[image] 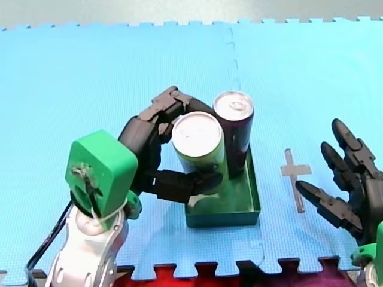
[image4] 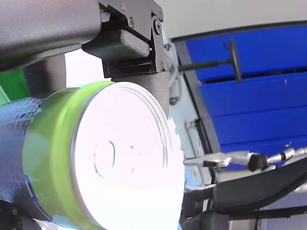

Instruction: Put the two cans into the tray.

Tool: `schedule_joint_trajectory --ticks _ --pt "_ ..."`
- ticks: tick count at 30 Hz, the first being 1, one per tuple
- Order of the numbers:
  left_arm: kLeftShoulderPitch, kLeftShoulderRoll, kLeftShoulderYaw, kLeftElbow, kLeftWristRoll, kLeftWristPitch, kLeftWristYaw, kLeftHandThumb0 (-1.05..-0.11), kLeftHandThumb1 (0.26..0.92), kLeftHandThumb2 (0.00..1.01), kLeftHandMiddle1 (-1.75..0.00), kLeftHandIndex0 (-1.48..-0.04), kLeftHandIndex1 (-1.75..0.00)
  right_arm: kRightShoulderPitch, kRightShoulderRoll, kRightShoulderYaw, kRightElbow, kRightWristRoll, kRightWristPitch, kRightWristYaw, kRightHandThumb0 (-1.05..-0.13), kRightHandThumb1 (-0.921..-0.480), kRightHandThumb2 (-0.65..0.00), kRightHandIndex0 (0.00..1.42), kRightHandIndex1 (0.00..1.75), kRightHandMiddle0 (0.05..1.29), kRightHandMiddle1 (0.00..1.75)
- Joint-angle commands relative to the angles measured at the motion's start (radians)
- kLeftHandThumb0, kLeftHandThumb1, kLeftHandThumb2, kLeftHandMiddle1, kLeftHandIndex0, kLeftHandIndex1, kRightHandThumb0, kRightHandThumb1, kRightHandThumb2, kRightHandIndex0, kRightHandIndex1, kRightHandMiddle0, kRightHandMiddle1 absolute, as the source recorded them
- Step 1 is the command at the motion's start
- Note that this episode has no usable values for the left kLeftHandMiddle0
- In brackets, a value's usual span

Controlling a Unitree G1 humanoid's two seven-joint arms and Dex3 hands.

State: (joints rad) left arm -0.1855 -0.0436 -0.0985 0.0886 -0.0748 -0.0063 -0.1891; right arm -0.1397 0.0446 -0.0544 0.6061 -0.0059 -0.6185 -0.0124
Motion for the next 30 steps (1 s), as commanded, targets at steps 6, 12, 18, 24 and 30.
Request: schedule_joint_trajectory --ticks 6,12,18,24,30 --pt "0.003 0.005 -0.007 -0.033 0.009 0.028 0.006 -0.422 0.307 0.96 -1.75 -0.76 -1.58 0.011 0.000 0.001 -0.028 -0.002 0.017 -0.010 -0.857 -0.760 0.000 0.39 0.00 0.34 0.00" --pt "0.005 0.011 -0.013 -0.025 0.026 0.035 0.010 -0.417 0.305 0.96 -1.75 -0.77 -1.57 0.013 0.001 0.002 -0.031 -0.006 0.017 -0.017 -0.864 -0.760 0.000 0.40 0.00 0.34 0.00" --pt "-0.001 0.018 -0.028 -0.001 0.071 0.041 0.030 -0.415 0.306 0.95 -1.75 -0.77 -1.56 0.016 0.001 0.000 -0.042 0.001 0.024 -0.014 -0.859 -0.757 0.000 0.40 0.00 0.35 0.00" --pt "-0.007 0.018 -0.034 0.040 0.090 0.036 0.036 -0.414 0.308 0.95 -1.75 -0.76 -1.57 0.017 0.002 0.000 -0.044 -0.001 0.023 -0.018 -0.866 -0.760 -0.001 0.41 0.00 0.35 0.00" --pt "-0.019 0.024 -0.037 0.088 0.101 0.023 0.031 -0.406 0.315 0.94 -1.75 -0.74 -1.59 0.021 0.002 0.000 -0.048 0.000 0.018 -0.016 -0.876 -0.763 -0.001 0.41 0.00 0.36 0.00"
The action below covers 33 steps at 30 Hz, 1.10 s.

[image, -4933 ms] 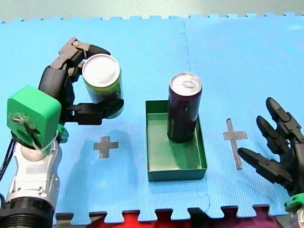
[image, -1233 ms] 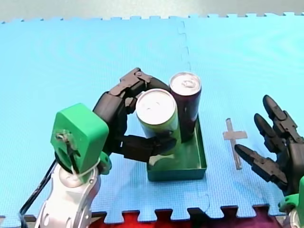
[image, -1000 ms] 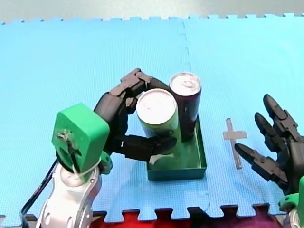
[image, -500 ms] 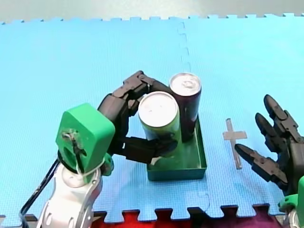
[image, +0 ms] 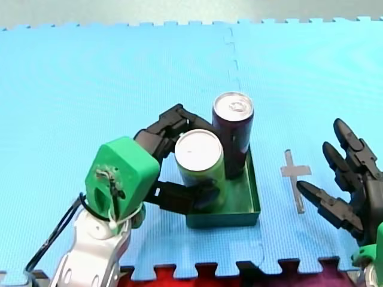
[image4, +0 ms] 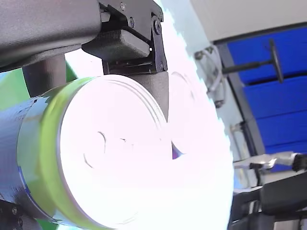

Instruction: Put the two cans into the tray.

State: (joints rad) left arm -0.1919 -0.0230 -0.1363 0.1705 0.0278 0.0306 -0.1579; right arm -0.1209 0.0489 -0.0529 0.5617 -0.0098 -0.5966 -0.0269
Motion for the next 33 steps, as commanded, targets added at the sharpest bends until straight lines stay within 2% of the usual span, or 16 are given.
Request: schedule_joint_trajectory --ticks 1,9,17,23,33 --pt "-0.014 0.004 0.001 0.011 -0.001 -0.016 -0.001 -0.407 0.316 0.94 -1.75 -0.74 -1.59 0.003 -0.003 -0.002 -0.004 0.004 -0.005 -0.001 -0.877 -0.763 -0.001 0.41 0.00 0.36 0.00" --pt "-0.021 0.004 0.003 0.041 0.000 -0.038 -0.005 -0.407 0.327 0.93 -1.75 -0.73 -1.58 -0.003 -0.004 -0.004 0.006 0.007 -0.010 0.003 -0.878 -0.763 0.000 0.41 0.00 0.36 0.00" --pt "-0.022 0.001 0.001 0.057 0.003 -0.055 -0.004 -0.406 0.336 0.91 -1.75 -0.73 -1.58 0.002 0.000 -0.001 -0.002 0.003 -0.012 -0.001 -0.873 -0.760 0.000 0.42 0.00 0.36 0.00" --pt "-0.023 0.006 -0.002 0.055 0.011 -0.055 -0.004 -0.407 0.341 0.90 -1.75 -0.74 -1.56 0.009 0.004 0.002 -0.021 0.001 -0.003 -0.003 -0.874 -0.760 0.000 0.41 0.00 0.36 0.00" --pt "-0.022 0.012 -0.014 0.048 0.044 -0.084 0.014 -0.410 0.352 0.89 -1.75 -0.75 -1.55 0.011 0.006 0.005 -0.023 0.001 0.004 -0.003 -0.865 -0.756 0.000 0.41 0.00 0.36 0.00"
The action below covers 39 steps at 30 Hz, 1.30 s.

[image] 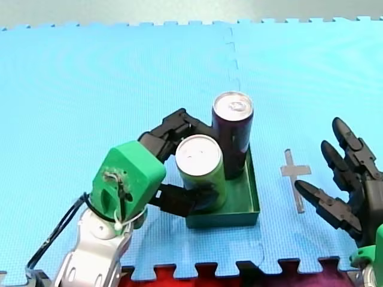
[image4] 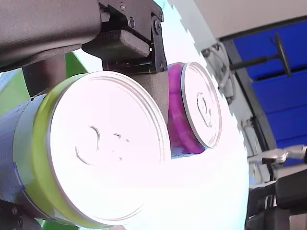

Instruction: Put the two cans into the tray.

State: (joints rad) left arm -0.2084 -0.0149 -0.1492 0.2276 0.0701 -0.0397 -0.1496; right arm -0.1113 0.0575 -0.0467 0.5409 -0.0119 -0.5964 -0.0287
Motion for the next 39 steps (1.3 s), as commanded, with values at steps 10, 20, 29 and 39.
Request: schedule_joint_trajectory --ticks 10,20,29,39 --pt "-0.014 0.009 -0.006 -0.018 0.015 -0.011 0.011 -0.415 0.357 0.88 -1.75 -0.74 -1.57 -0.003 0.001 0.000 0.005 0.000 0.003 -0.008 -0.867 -0.760 -0.001 0.41 0.00 0.36 0.00" --pt "-0.038 0.052 -0.055 -0.042 0.128 0.010 0.028 -0.361 0.377 0.82 -1.75 -0.67 -1.70 -0.008 0.005 0.002 0.018 0.000 -0.004 -0.014 -0.861 -0.758 0.000 0.40 0.00 0.35 0.00" --pt "-0.041 0.058 -0.070 -0.063 0.163 0.065 0.031 -0.318 0.384 0.79 -1.75 -0.64 -1.75 -0.008 0.005 0.000 0.022 0.006 -0.010 -0.010 -0.850 -0.757 0.000 0.41 0.00 0.35 0.00" --pt "-0.046 0.073 -0.077 -0.078 0.159 0.094 0.009 -0.285 0.397 0.76 -1.75 -0.63 -1.75 -0.005 0.008 -0.001 0.011 0.010 -0.005 -0.009 -0.844 -0.756 0.000 0.40 0.00 0.35 0.00"
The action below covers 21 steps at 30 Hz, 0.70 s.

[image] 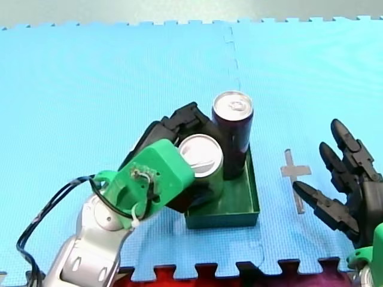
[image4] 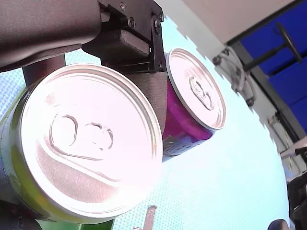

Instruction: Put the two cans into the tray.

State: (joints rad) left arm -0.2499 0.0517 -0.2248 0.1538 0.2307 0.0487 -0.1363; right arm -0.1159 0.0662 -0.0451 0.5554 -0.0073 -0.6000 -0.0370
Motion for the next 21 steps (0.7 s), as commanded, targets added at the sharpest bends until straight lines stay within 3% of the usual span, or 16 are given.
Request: schedule_joint_trajectory --ticks 1,7,14,21 --pt "-0.006 0.008 -0.002 -0.003 -0.003 0.008 -0.009 -0.283 0.398 0.76 -1.75 -0.63 -1.75 0.000 -0.001 -0.003 -0.002 0.005 -0.003 -0.001 -0.844 -0.756 0.000 0.40 0.00 0.35 0.00" --pt "-0.011 0.019 -0.002 -0.005 -0.014 0.034 -0.038 -0.271 0.407 0.74 -1.75 -0.64 -1.75 0.002 -0.002 -0.004 -0.007 0.007 -0.003 0.000 -0.844 -0.756 0.000 0.40 0.00 0.35 0.00" --pt "-0.027 0.019 0.036 0.002 -0.116 0.103 -0.117 -0.283 0.422 0.73 -1.75 -0.64 -1.75 0.002 0.000 -0.003 -0.015 0.006 0.003 -0.001 -0.851 -0.759 -0.001 0.40 0.00 0.35 0.00" --pt "-0.047 0.034 0.039 -0.005 -0.143 0.155 -0.154 -0.305 0.434 0.73 -1.75 -0.65 -1.75 -0.001 0.002 -0.005 -0.009 0.006 -0.003 -0.003 -0.856 -0.759 0.000 0.40 0.00 0.35 0.00"
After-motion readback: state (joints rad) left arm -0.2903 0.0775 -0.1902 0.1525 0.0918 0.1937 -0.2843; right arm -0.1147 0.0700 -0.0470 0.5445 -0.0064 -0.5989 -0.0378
